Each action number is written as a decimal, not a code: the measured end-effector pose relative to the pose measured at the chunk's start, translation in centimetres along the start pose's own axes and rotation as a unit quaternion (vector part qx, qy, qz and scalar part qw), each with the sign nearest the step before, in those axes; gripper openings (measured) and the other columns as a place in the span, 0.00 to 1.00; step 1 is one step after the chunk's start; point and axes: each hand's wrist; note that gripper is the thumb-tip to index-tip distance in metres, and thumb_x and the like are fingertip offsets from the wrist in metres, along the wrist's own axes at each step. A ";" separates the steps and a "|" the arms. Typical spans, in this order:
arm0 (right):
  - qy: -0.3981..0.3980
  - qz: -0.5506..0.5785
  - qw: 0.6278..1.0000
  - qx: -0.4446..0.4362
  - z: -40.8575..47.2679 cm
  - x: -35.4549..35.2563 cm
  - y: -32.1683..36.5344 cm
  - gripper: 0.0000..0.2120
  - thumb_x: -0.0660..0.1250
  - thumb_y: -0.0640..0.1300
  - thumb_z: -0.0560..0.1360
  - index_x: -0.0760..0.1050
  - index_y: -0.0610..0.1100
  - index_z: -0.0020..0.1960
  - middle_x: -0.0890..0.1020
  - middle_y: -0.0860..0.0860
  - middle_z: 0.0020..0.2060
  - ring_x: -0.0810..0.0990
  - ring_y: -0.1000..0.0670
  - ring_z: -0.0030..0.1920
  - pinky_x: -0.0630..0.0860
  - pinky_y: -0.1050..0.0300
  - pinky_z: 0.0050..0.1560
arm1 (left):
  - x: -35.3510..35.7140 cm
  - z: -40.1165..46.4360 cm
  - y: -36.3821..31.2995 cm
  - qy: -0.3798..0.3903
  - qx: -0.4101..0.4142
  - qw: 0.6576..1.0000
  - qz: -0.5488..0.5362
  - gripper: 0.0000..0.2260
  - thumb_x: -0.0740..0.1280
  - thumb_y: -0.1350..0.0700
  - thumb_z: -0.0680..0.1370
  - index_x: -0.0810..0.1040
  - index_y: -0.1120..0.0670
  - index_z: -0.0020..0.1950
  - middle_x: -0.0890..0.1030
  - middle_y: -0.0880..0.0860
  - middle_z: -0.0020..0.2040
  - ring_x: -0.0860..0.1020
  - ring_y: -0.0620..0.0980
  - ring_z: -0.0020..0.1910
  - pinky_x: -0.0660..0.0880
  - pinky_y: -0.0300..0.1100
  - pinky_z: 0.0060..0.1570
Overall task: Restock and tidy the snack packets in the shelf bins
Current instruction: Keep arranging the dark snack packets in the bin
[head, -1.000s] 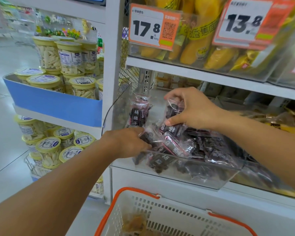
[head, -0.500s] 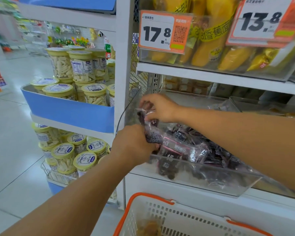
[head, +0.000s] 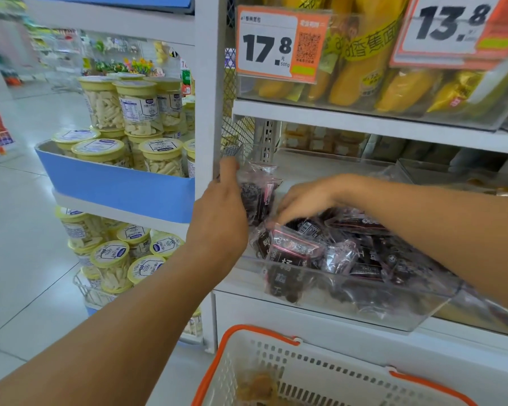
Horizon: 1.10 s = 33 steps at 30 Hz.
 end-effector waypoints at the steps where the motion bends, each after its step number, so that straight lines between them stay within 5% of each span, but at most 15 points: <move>1: 0.016 -0.035 0.999 0.002 0.8 0.6 0.0 0.36 0.63 0.66 0.77 0.65 0.47 0.77 0.68 0.50 0.75 0.67 0.46 0.74 0.63 0.46 0.74 | 0.0 0.1 -0.1 0.019 0.002 1.000 0.013 0.27 0.60 0.72 0.73 0.62 0.50 0.68 0.73 0.54 0.46 0.72 0.58 0.42 0.66 0.49 0.40; 4: 0.030 -0.093 0.995 0.008 2.7 2.3 0.8 0.32 0.63 0.62 0.79 0.66 0.44 0.77 0.69 0.46 0.75 0.71 0.45 0.69 0.67 0.47 0.72 | 0.7 0.4 -0.3 0.086 -0.020 0.995 0.044 0.25 0.67 0.66 0.75 0.67 0.50 0.69 0.72 0.58 0.60 0.74 0.62 0.52 0.70 0.49 0.45; 7: 0.021 -0.075 0.997 0.004 2.8 2.4 1.3 0.33 0.66 0.56 0.79 0.61 0.43 0.79 0.66 0.46 0.77 0.66 0.44 0.74 0.64 0.48 0.75 | 2.1 0.9 0.4 0.140 -0.023 0.986 0.085 0.33 0.72 0.62 0.74 0.62 0.46 0.74 0.68 0.59 0.67 0.76 0.64 0.58 0.74 0.53 0.51; 9: 0.025 -0.072 0.997 -0.005 2.7 2.1 1.4 0.31 0.66 0.54 0.80 0.63 0.42 0.77 0.69 0.45 0.75 0.68 0.44 0.73 0.65 0.48 0.74 | 2.5 1.3 0.5 0.160 0.003 0.980 0.115 0.35 0.72 0.60 0.74 0.60 0.45 0.75 0.69 0.58 0.67 0.77 0.63 0.59 0.75 0.53 0.53; 12: 0.024 -0.066 0.998 0.002 1.6 1.9 0.9 0.35 0.68 0.63 0.75 0.69 0.44 0.75 0.76 0.50 0.68 0.74 0.46 0.66 0.69 0.47 0.70 | 2.6 1.7 0.2 0.205 0.031 0.964 0.165 0.19 0.68 0.60 0.76 0.74 0.50 0.67 0.77 0.56 0.58 0.79 0.59 0.53 0.77 0.49 0.50; 16: 0.034 -0.085 0.996 0.011 0.1 1.8 0.5 0.27 0.66 0.62 0.78 0.76 0.42 0.67 0.72 0.53 0.51 0.71 0.49 0.53 0.68 0.55 0.55 | 2.7 1.8 0.7 0.269 0.053 0.945 0.177 0.16 0.66 0.62 0.75 0.79 0.52 0.61 0.81 0.56 0.56 0.79 0.57 0.52 0.77 0.46 0.50; 18: 0.029 -0.074 0.997 -0.008 0.3 1.8 0.5 0.19 0.68 0.62 0.76 0.80 0.47 0.53 0.75 0.55 0.45 0.73 0.49 0.48 0.69 0.56 0.51 | 2.8 1.9 1.1 0.286 0.052 0.945 0.150 0.16 0.67 0.62 0.74 0.79 0.53 0.61 0.81 0.56 0.55 0.79 0.56 0.52 0.78 0.45 0.51; 21: -0.025 0.022 0.997 -0.065 0.0 1.8 0.0 0.16 0.72 0.62 0.73 0.75 0.52 0.36 0.76 0.60 0.34 0.74 0.56 0.39 0.68 0.60 0.41 | 3.0 2.1 1.6 0.265 0.032 0.959 0.099 0.17 0.67 0.63 0.74 0.79 0.53 0.62 0.82 0.55 0.54 0.79 0.55 0.50 0.78 0.44 0.50; 23: -0.050 0.113 0.987 -0.099 -0.5 1.5 0.2 0.19 0.70 0.65 0.72 0.79 0.48 0.40 0.80 0.62 0.38 0.78 0.57 0.44 0.73 0.59 0.50 | 3.0 2.1 1.7 0.239 0.017 0.969 0.055 0.17 0.68 0.63 0.76 0.76 0.53 0.64 0.81 0.54 0.55 0.78 0.54 0.50 0.75 0.44 0.47; 25: -0.093 0.153 0.979 -0.100 0.0 1.1 0.4 0.22 0.68 0.63 0.75 0.80 0.43 0.42 0.82 0.54 0.39 0.80 0.53 0.42 0.75 0.56 0.49 | 2.8 2.1 1.6 0.212 0.000 0.977 0.021 0.20 0.70 0.63 0.76 0.71 0.54 0.66 0.80 0.55 0.55 0.77 0.56 0.52 0.72 0.44 0.46; 28: -0.198 0.116 0.968 -0.103 1.4 0.4 1.4 0.16 0.70 0.49 0.78 0.79 0.37 0.41 0.81 0.43 0.35 0.81 0.46 0.36 0.76 0.54 0.43 | 2.4 2.2 1.5 0.182 -0.030 0.981 -0.054 0.23 0.69 0.65 0.75 0.67 0.56 0.68 0.76 0.53 0.52 0.74 0.55 0.50 0.69 0.42 0.45; 33: -0.337 -0.040 0.924 -0.176 1.6 1.0 2.7 0.04 0.69 0.42 0.79 0.81 0.44 0.47 0.79 0.52 0.37 0.76 0.51 0.40 0.69 0.56 0.42 | 1.6 2.2 1.7 0.194 -0.039 0.979 -0.039 0.19 0.66 0.66 0.76 0.68 0.59 0.66 0.77 0.57 0.55 0.76 0.57 0.53 0.72 0.45 0.45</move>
Point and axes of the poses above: each hand's wrist, its own z-axis towards the middle knuckle, its own x-axis out of the palm, y = z × x
